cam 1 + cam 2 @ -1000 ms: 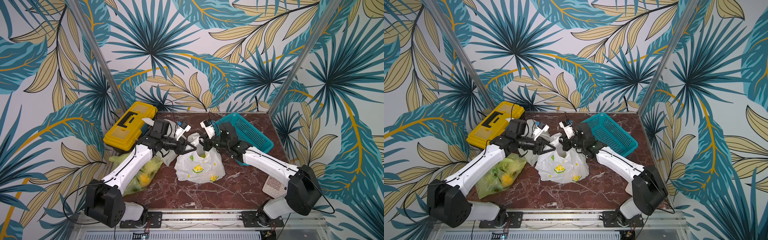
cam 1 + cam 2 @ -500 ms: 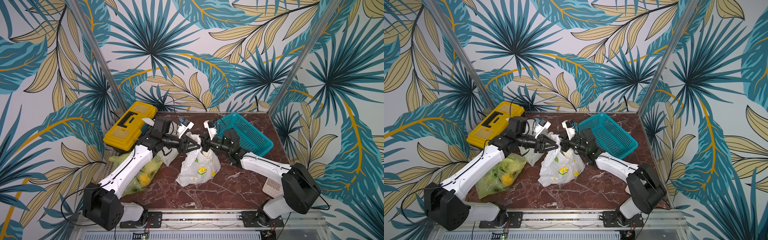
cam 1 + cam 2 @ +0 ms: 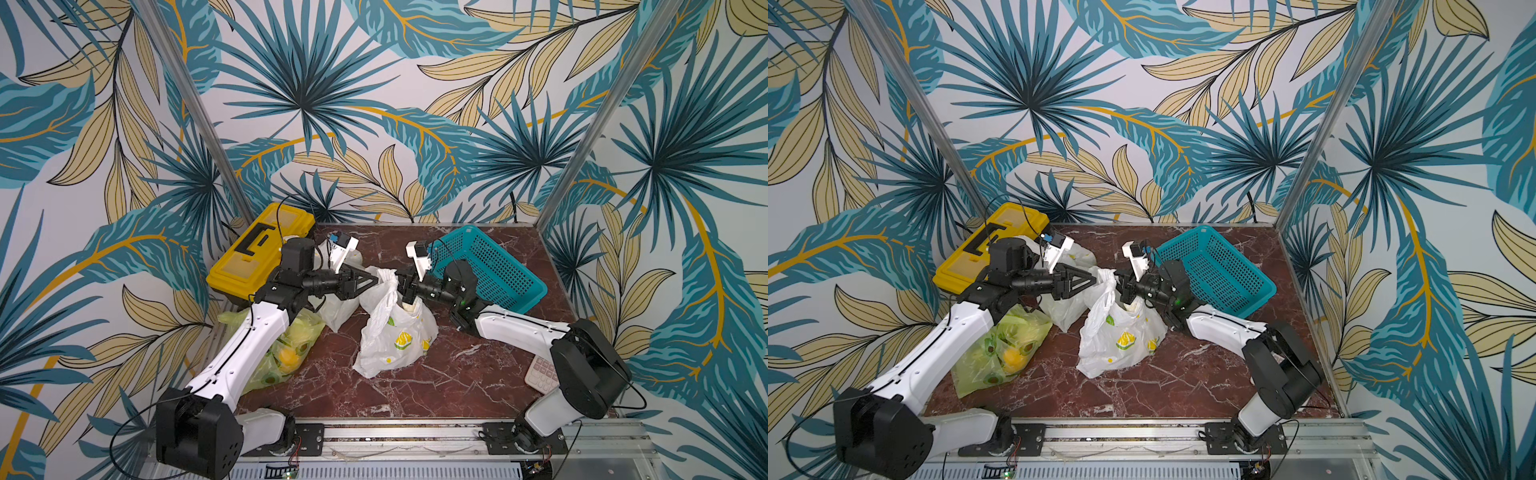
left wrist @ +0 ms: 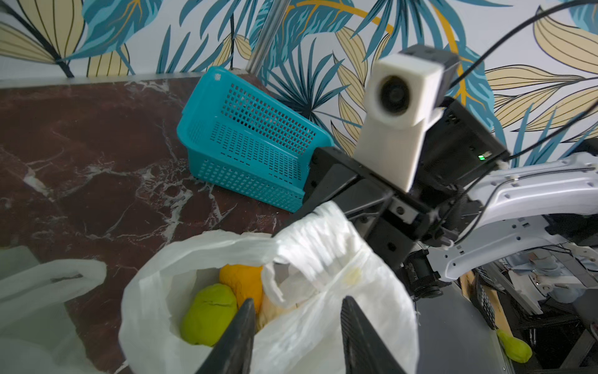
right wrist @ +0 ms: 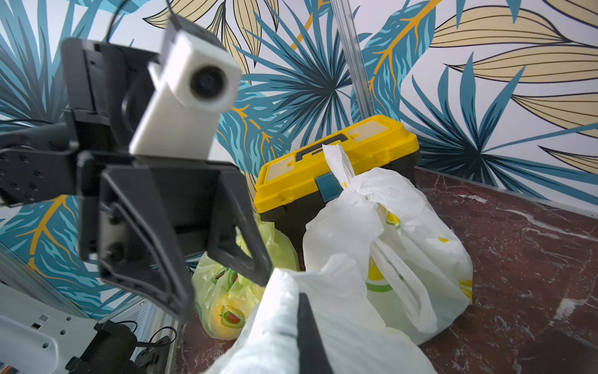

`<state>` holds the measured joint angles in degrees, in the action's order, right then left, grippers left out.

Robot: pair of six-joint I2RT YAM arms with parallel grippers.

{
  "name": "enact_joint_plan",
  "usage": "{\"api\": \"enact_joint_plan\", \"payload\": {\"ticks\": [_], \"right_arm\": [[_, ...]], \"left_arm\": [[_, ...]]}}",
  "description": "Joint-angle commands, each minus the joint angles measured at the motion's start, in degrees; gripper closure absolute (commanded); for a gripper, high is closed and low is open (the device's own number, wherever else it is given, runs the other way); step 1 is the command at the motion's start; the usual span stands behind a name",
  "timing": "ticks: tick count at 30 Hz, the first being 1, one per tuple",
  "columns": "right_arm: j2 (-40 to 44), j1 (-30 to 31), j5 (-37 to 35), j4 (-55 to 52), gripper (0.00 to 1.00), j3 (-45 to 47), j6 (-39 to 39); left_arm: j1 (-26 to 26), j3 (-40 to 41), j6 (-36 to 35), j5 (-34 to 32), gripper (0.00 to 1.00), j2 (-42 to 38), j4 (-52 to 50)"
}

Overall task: Place the pears into plastic bags & tie knots
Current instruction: Tie the plastic bag at the center of the board.

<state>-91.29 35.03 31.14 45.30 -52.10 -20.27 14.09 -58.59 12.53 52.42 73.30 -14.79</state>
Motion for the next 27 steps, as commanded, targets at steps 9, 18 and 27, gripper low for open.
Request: {"api": "enact_joint_plan", "payload": {"ticks": [9,18,27], "right_arm": [[0.4,0.31,2.33,2.35,1.0,-0.87,-3.04],[1.11,0.3,4.34,0.15,1.0,-1.42,-3.63],[0.89,0.31,5.68,-0.73,1.0,-2.22,-4.82]], "left_arm": [[3.62,5.36,2.94,-0.36,0.62,0.34,11.45],[-2.12,5.99,2.76,5.97,0.59,-3.26,11.36],[-1.71,3.36,0.74,10.0,0.62,1.02,11.32]]}}
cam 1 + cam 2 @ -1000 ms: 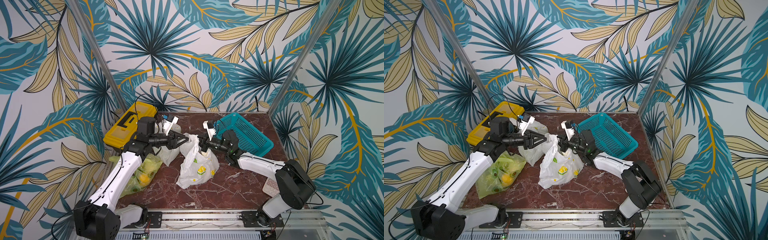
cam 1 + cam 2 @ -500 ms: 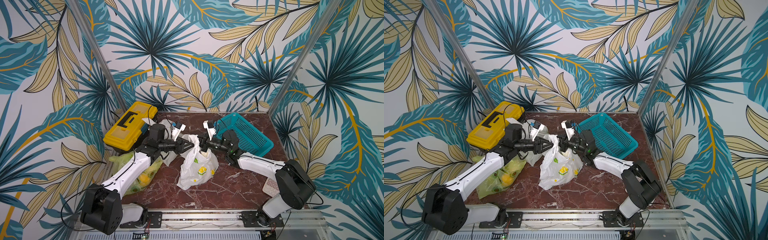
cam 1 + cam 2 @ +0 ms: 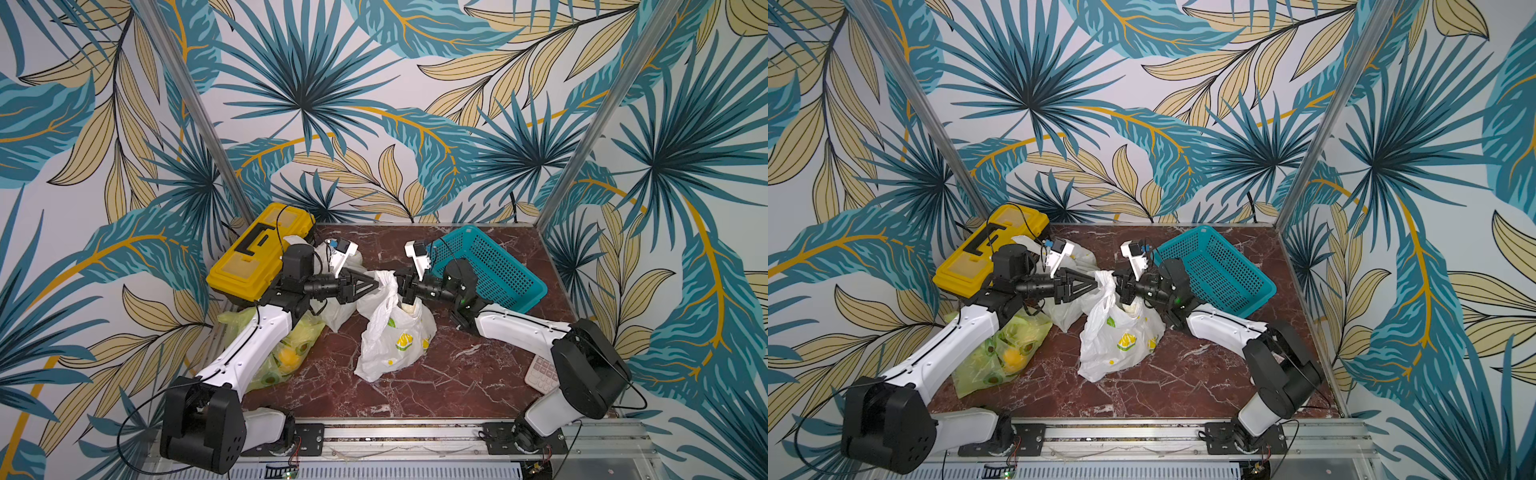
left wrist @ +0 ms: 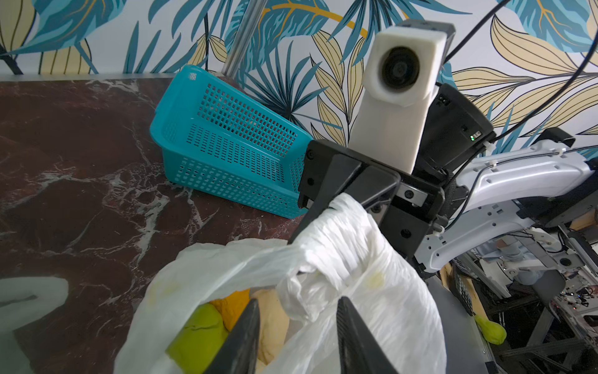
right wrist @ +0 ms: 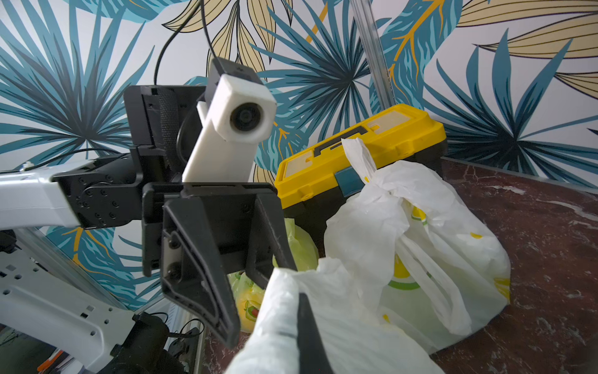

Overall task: Place the pears into plastic bags & tie knots
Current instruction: Tie the plastic bag at the center of the board.

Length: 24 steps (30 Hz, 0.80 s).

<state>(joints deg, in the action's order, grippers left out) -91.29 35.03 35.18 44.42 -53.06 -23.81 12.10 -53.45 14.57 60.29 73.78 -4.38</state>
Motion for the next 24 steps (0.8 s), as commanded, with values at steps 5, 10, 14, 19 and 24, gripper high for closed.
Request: {"api": "enact_joint_plan", "payload": {"ticks": [5,10,14,19,24], "right_arm": [[0.67,0.3,2.33,0.07,1.0,-1.43,-1.84],[0.55,0.26,3.37,-0.13,1.0,-1.68,-2.2],[0.82,0.26,3.41,-0.58,1.0,-1.45,-2.18],[2.23,0.26,3.37,-3.76,1.0,-1.43,-0.39],[2.68,0.3,3.11,-11.41,0.95,-3.84,-0.18]], "left_arm": [[1.77,-2.85,-1.82,2.38,0.63,2.18,0.96],[2.15,-3.92,-2.0,2.07,0.69,3.36,0.92],[1.78,-3.9,-2.19,1.92,0.85,2.75,0.87],[-0.37,-1.78,-1.71,0.62,0.97,1.2,0.87],[-0.33,-2.59,-1.58,0.76,1.0,2.02,0.88]]}}
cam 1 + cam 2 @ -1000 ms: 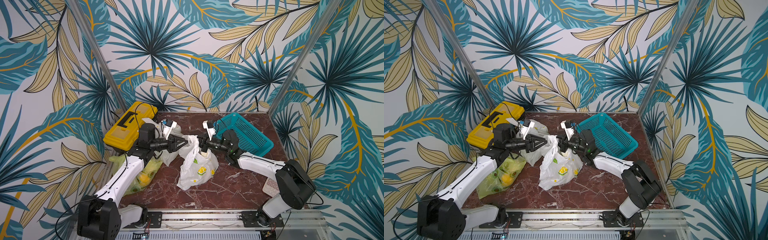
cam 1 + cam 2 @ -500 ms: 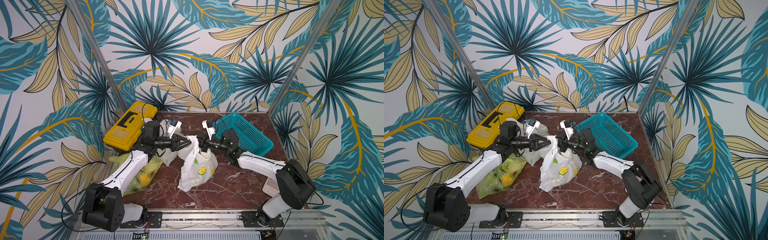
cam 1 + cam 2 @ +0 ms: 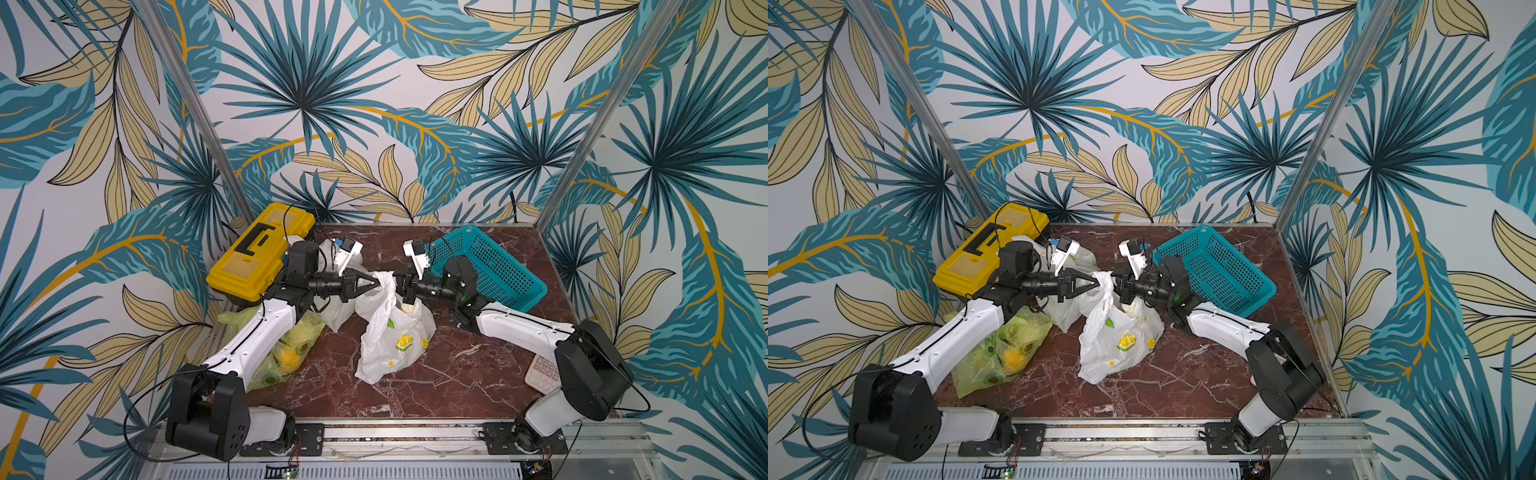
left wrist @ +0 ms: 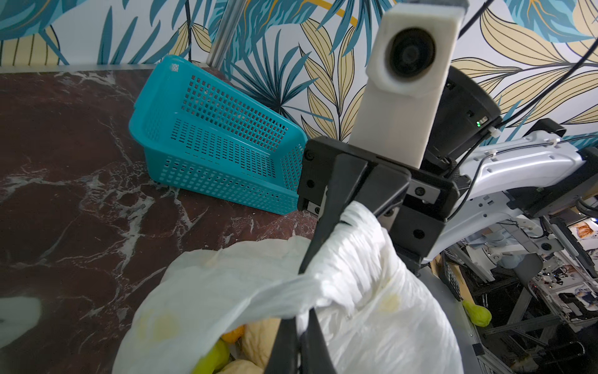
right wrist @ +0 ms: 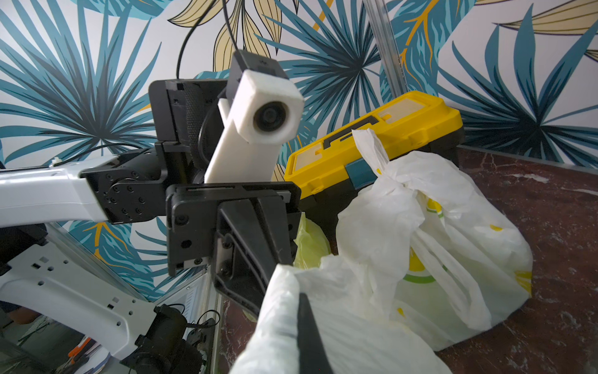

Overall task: Place the pears into plastic bags & tie knots
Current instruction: Tie the plastic bag at the center of the board.

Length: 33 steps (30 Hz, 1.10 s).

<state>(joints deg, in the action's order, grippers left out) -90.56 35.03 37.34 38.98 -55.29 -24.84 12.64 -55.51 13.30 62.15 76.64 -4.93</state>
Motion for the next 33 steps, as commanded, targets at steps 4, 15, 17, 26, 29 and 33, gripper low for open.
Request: {"api": "enact_joint_plan", "payload": {"ticks": [4,15,17,26,29,33], "right_arm": [[4.68,0.21,-5.42,-15.09,0.75,-2.03,2.78],[21.54,2.79,-24.32,-60.77,0.62,-4.93,-0.37],[22.25,5.88,-28.63,-65.33,0.61,-6.4,-1.45],[12.96,14.27,-33.59,-67.4,0.51,-17.71,-1.27],[10.12,14.41,-34.11,-66.93,0.51,-20.19,-1.09],[7.78,14.41,-35.55,-68.08,0.61,-23.04,-1.26]], "left_arm": [[-0.88,-1.12,0.21,-2.23,1.0,-0.36,1.47],[-1.04,-1.02,1.53,-6.69,1.0,0.49,1.46],[-1.04,-1.1,2.24,-6.37,1.0,0.96,1.41],[-0.88,-0.2,2.47,-6.25,1.0,0.18,1.42],[-0.61,0.28,2.48,-6.43,1.0,-0.32,1.47],[-0.52,0.91,2.41,-6.6,1.0,-1.2,1.46]]}}
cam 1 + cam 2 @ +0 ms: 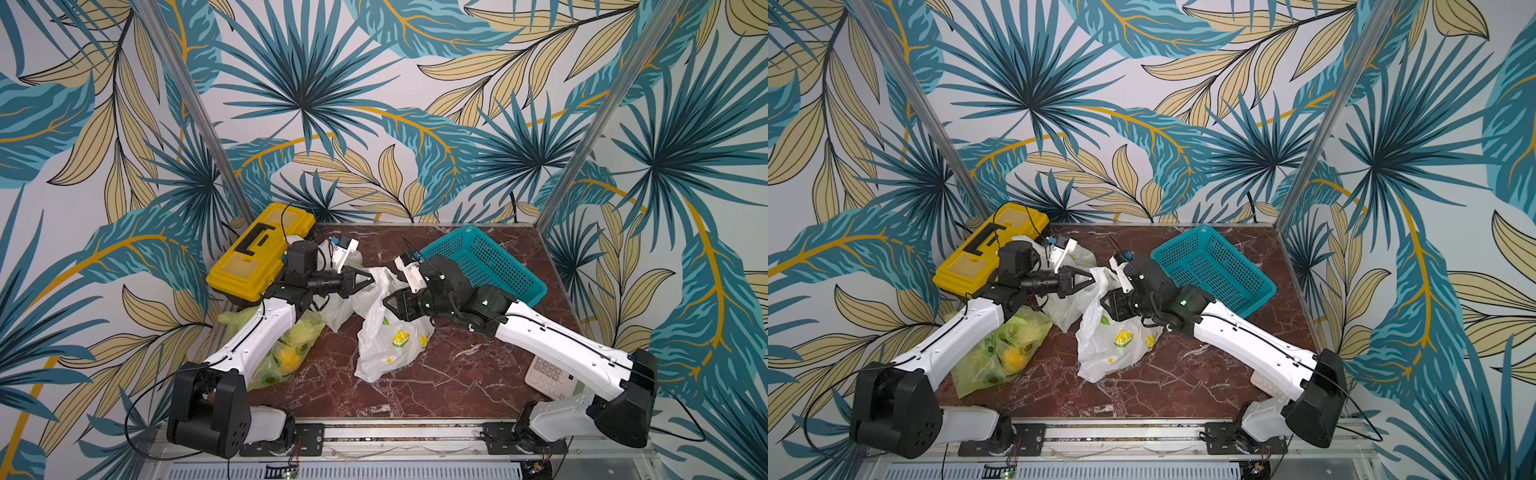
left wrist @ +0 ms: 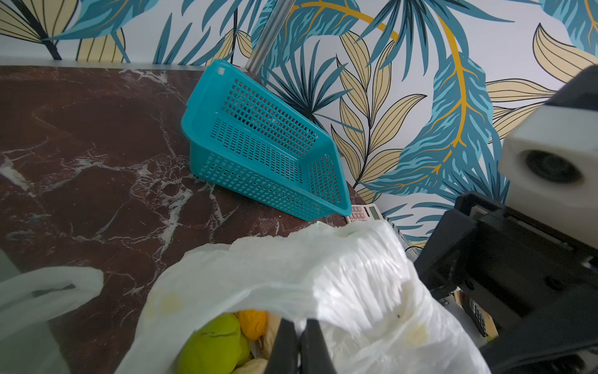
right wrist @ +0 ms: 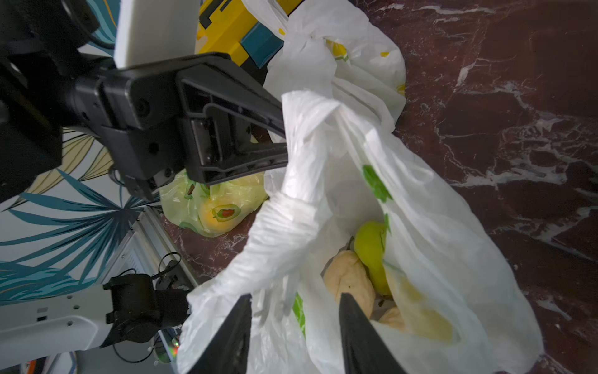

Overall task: Place the pears into plastic bags & tie knots
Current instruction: Tie the plastic bag at the center of the board.

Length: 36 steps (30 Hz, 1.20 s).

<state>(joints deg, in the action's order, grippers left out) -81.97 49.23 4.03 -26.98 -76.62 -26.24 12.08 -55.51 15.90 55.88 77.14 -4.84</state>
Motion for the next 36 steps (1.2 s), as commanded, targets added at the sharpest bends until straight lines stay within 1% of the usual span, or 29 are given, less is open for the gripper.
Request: {"api": "enact_joint_plan", "payload": {"ticks": [1,3,6,12,15,19,22,25,29,33,34,36], "right_arm": [[-0.69,0.16,-2.22,-1.99,0.63,-1.73,0.2],[-0.06,0.18,-2.11,-1.56,0.64,-1.01,-0.03],[-0.39,0.11,-1.95,-3.69,0.66,-1.53,0.31],[3.69,-0.57,-0.04,-5.32,0.61,-0.76,-0.36],[4.11,-1.19,0.52,-8.56,0.6,-1.18,-0.63],[2.55,-1.18,1.47,-8.13,0.62,-0.97,-1.18],[-0.32,-0.95,1.87,-9.46,0.62,-3.17,-1.97],[-2.88,-0.72,0.9,-11.59,0.61,-6.09,-1.61],[-4.49,-0.73,0.52,-10.49,0.6,-7.98,-1.89],[-6.99,-0.72,-2.44,-13.92,0.59,-11.4,-2.73],[-7.29,-0.72,-2.6,-13.4,0.6,-11.52,-3.14],[-7.98,-0.73,-2.52,-12.79,0.65,-12.07,-3.97]], "left_arm": [[0.05,1.2,-0.33,-0.44,1.0,-1.95,1.37],[0.04,1.48,-0.41,-0.53,1.0,-1.99,1.33],[0.07,1.46,-0.36,-0.36,1.0,-1.74,1.37],[0.05,1.44,0.24,-1.38,1.0,-1.56,1.35],[0.0,1.21,1.03,-2.34,1.0,-1.65,1.35],[0.46,1.1,1.26,-2.37,1.0,-2.0,1.37],[0.65,1.02,1.42,-2.36,1.0,-2.0,1.35],[0.93,1.16,1.59,-2.37,1.0,-2.0,1.34],[1.48,1.33,1.67,-3.07,1.0,-1.69,1.33],[2.49,1.24,2.11,-3.45,1.0,-1.38,1.33],[2.83,1.19,2.08,-3.5,1.0,-1.47,1.33],[3.38,1.17,2.31,-3.71,1.0,-1.73,1.33]]}}
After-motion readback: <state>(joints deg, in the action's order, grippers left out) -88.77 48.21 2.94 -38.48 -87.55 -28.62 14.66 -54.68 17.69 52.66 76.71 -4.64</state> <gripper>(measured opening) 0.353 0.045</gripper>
